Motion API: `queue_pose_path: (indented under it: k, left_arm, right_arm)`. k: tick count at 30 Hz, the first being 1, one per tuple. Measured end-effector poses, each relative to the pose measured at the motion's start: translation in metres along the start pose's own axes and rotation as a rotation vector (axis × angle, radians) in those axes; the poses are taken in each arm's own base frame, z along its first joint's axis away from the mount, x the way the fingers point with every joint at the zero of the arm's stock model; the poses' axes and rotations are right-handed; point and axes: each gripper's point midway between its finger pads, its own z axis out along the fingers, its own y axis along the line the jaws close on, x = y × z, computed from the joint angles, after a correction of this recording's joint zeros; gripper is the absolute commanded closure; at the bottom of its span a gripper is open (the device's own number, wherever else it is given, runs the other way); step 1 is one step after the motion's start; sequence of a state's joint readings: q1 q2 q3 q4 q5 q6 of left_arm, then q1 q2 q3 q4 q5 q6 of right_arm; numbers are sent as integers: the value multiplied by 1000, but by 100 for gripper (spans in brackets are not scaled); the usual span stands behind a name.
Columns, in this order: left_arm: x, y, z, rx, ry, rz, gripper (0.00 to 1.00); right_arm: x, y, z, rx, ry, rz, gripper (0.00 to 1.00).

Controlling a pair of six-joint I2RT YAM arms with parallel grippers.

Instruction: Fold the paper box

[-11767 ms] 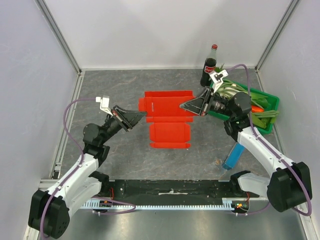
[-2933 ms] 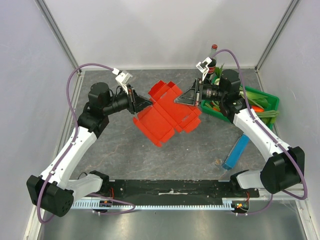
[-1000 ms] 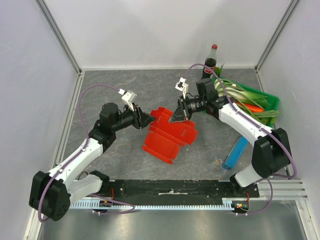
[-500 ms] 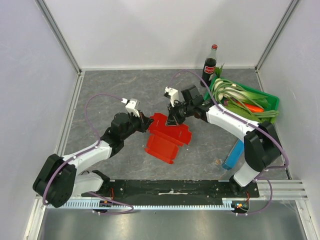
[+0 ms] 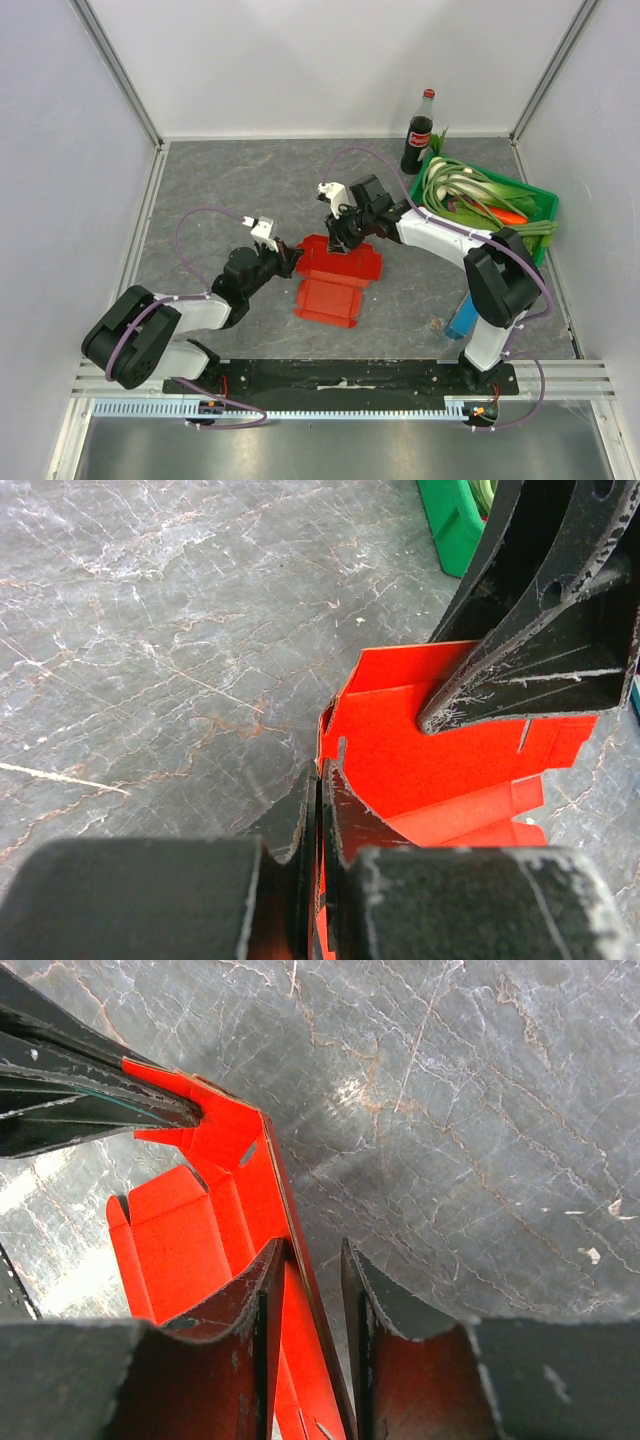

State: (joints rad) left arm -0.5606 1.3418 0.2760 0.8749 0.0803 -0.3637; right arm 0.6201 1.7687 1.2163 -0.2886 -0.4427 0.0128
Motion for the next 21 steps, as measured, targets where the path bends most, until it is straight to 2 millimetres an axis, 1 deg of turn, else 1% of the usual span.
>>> queue_pose_path:
  k: [2, 3, 5, 6, 8, 9, 10, 11, 12, 15, 17, 18, 19, 21]
  left_arm:
    - [-1, 0, 0, 4, -9, 16, 98]
    - [-1, 0, 0, 7, -9, 24, 98]
    - [0, -1, 0, 17, 7, 39, 98]
    - [0, -2, 2, 16, 31, 48, 91]
    - [-6, -1, 7, -3, 63, 56, 71]
    - [-10, 1, 9, -32, 85, 53, 56]
    - [-13, 1, 9, -38, 84, 52, 52]
    - [-21, 3, 9, -54, 77, 33, 48]
    - [-28, 3, 7, -64, 60, 16, 41]
    - [-52, 12, -8, -113, -24, -60, 31]
    - [-57, 19, -16, -138, -58, -103, 31]
    - [-56, 24, -19, -154, -63, -127, 32]
    - [-51, 30, -21, -170, -58, -150, 35]
    - [-34, 41, -23, -195, -23, -203, 42]
  right_arm:
    - [-2, -1, 1, 0, 1, -14, 71]
    - [-4, -1, 1, -4, 2, -21, 83]
    - [-6, 0, 1, -16, 5, -31, 98]
    - [-6, 2, 1, -26, 7, -40, 100]
    - [-9, 4, 0, -42, 1, -44, 100]
    - [-12, 4, -1, -46, -6, -43, 100]
    - [-13, 2, -2, -46, -10, -43, 100]
    - [-12, 0, -3, -46, -10, -37, 100]
    - [-11, -2, -3, -47, -9, -28, 100]
    - [-7, -4, -5, -81, -16, 20, 100]
    - [-3, -8, -8, -108, -24, 66, 100]
    - [-2, -10, -10, -117, -26, 88, 100]
    - [0, -11, -12, -133, -31, 113, 100]
    - [2, -14, -16, -160, -46, 173, 100]
